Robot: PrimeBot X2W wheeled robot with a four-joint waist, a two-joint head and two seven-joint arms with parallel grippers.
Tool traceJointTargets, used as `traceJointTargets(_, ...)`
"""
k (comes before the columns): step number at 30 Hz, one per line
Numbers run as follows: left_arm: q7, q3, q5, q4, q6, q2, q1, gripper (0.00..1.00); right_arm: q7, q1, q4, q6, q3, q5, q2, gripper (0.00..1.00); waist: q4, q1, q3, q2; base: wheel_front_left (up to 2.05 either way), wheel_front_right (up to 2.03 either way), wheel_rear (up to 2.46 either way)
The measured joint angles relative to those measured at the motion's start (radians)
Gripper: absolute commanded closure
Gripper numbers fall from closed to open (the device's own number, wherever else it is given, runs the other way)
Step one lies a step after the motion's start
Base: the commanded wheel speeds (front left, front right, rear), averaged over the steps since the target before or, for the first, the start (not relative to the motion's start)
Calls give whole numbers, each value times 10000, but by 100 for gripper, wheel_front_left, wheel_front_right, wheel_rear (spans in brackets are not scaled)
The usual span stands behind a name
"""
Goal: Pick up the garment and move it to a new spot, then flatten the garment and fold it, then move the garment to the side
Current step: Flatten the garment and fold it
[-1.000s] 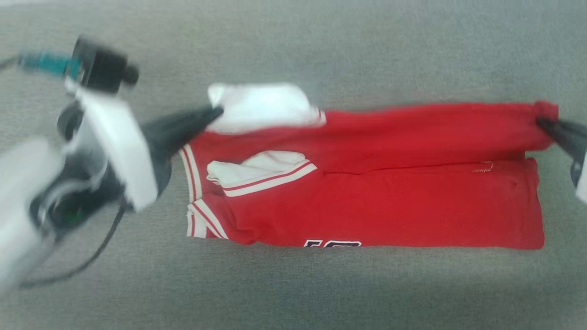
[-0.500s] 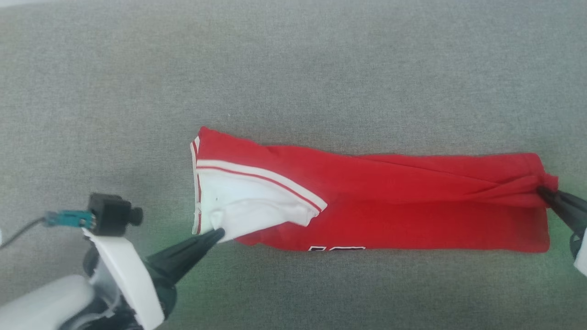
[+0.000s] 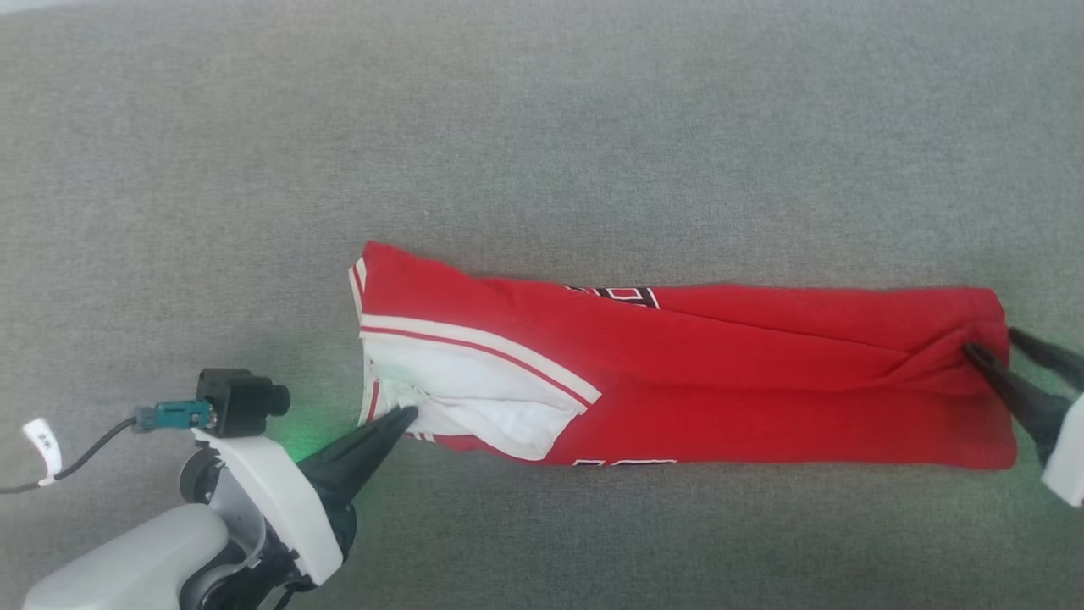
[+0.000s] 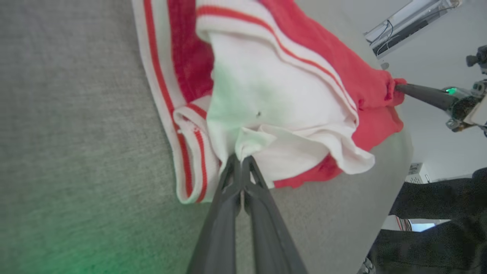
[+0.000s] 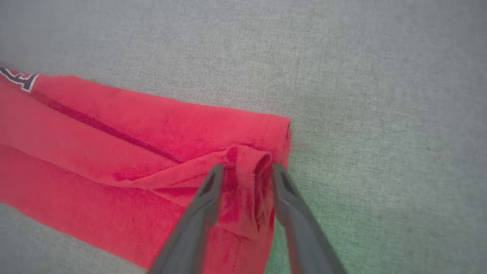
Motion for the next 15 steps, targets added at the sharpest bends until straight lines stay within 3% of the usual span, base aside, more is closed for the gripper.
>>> traceJointTargets(1,-100,104,58,81,0,-98,44,0,-4,70,-75,0,-82,102,-50,0,24,0,-46,0,0,0,0)
traceJointTargets(5,-282,826,382,226,0,-299,487,0,59,507,-397,0,-625,550,-307,0,178,0,-230,0,0,0,0)
traceJointTargets(8,-307,2050,757,82,31,-616,1074,0,265,850,-447,0,-1093,782,-460,0,357,0,-349,0,0,0,0)
traceJointTargets(15,-313,4677,2721,232,293,-1946,2689,0,1302,1063,138,-2,-1444,1273,-169,0,927,0,-566,0,0,0,0)
